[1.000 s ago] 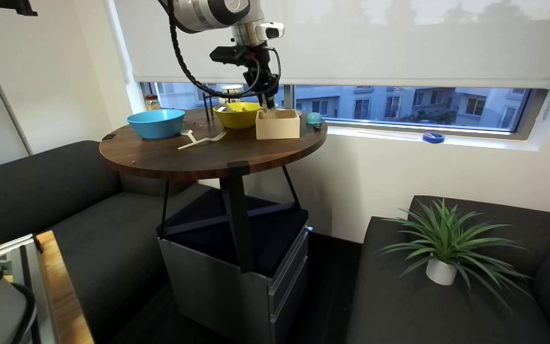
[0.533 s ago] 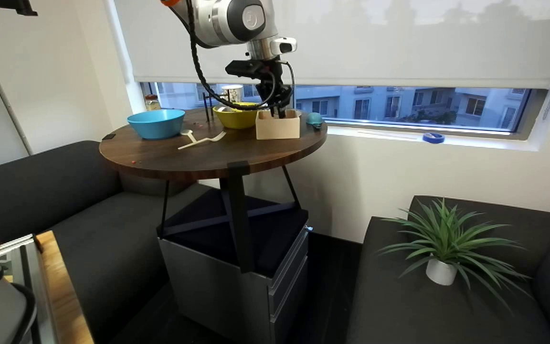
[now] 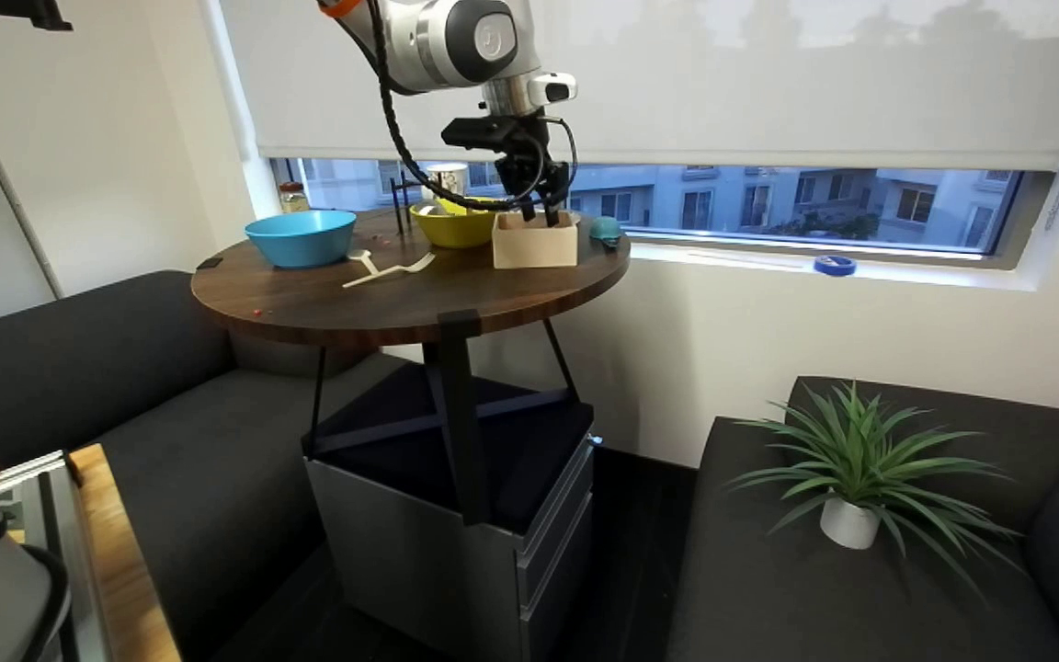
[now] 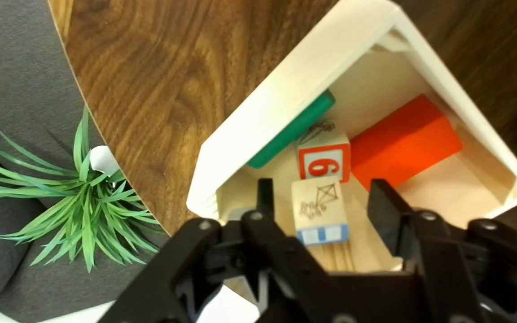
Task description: Put the stacked toy blocks in the box
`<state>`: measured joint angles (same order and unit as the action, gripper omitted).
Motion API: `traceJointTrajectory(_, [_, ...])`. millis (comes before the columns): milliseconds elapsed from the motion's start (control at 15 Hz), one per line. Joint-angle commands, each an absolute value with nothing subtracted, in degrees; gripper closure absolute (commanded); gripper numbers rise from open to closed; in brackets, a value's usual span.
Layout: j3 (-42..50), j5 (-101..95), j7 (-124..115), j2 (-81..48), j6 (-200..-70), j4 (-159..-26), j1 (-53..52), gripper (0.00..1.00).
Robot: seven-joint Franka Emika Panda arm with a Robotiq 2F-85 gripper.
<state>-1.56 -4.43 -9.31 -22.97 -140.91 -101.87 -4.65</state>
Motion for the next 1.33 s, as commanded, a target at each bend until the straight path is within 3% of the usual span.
traceJointTrajectory(0, [-1.1,-4.4,-8.2,-18.7,-136.7,-103.0,-4.9,0.11])
traceJointTrajectory(133, [-1.6,-3.6,-7.6,-15.5,-132.4,-104.1,-4.6,0.00])
traceJointTrajectory(667, [-1.9,-1.4,-6.3,-2.0,-115.7,-108.9,-3.7,0.00])
traceJointTrajectory(1000, [-2.5,-2.2,2.6,5.5,-121.4,-115.5,-4.0,0.00])
traceJointTrajectory(1067, [-2.4,-2.8,-1.6,1.6,-117.3,-110.2,-3.8,0.00])
traceJointTrajectory(1267, [-2.5,-2.9,-1.1,2.5,-117.7,-110.7,-3.8,0.00])
